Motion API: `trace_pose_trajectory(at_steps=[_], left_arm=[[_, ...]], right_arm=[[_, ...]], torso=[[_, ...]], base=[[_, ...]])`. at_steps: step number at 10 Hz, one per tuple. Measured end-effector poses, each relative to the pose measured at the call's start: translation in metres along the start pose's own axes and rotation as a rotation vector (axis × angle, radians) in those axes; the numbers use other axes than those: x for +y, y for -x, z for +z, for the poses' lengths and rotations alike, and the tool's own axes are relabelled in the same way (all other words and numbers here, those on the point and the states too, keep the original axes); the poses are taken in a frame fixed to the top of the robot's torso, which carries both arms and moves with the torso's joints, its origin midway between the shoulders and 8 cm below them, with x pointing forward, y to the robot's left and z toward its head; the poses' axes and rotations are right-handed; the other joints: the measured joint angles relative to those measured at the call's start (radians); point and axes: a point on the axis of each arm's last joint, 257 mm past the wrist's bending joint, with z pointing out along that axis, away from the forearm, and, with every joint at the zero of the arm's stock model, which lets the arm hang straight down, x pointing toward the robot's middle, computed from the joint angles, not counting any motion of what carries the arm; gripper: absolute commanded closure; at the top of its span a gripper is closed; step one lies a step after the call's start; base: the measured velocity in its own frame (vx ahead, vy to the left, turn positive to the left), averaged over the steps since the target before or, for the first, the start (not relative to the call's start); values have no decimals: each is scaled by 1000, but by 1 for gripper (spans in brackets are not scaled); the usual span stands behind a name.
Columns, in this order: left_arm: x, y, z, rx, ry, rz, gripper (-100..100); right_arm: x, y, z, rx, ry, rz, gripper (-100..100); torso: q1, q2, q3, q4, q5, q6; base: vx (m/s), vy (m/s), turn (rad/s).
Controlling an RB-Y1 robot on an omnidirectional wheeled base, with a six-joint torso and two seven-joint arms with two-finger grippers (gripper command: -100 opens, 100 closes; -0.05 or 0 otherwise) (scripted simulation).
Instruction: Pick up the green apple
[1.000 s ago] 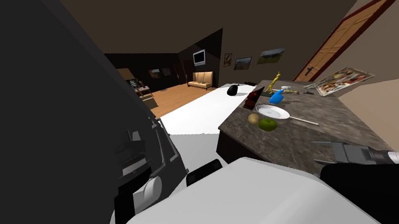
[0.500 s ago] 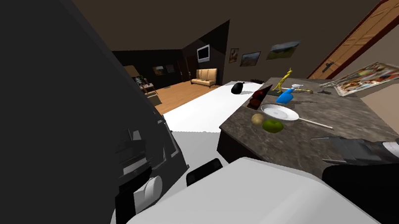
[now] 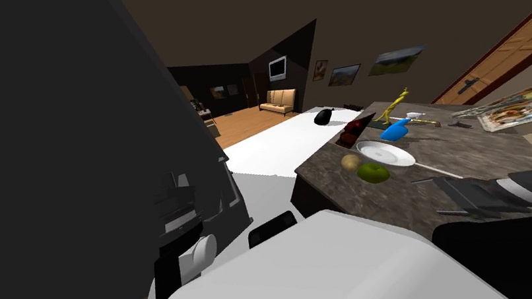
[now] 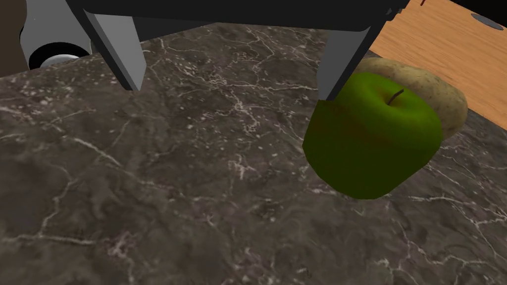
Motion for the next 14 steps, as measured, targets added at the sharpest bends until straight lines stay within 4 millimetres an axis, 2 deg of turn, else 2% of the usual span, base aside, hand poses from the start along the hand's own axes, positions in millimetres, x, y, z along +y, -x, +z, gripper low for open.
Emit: trace_pose_trajectory(at_steps=[6, 11, 12, 13, 14], left_arm=[[0, 0, 0, 0, 1, 0, 0], [0, 0, 0, 0, 1, 0, 0], [0, 0, 0, 0, 1, 0, 0], [1, 0, 0, 1, 2, -1, 0], [1, 0, 0, 1, 2, -1, 0]], right_arm=[[-5, 0, 3, 31, 128, -170, -100], [1, 3, 10, 30, 243, -273, -100], [2, 3, 11, 29, 246, -277, 0], [1, 3, 11, 29, 246, -277, -100], [9, 6, 17, 26, 259, -269, -100]], torso=[[1, -5, -3, -1, 0, 0], [-1, -9, -5, -2, -1, 0], [2, -5, -3, -1, 0, 1], [4, -2, -1, 0, 0, 1], [2, -4, -2, 0, -2, 0]], base=[[57, -52, 86], [101, -73, 68], [9, -9, 4], [29, -72, 55], [34, -116, 57]])
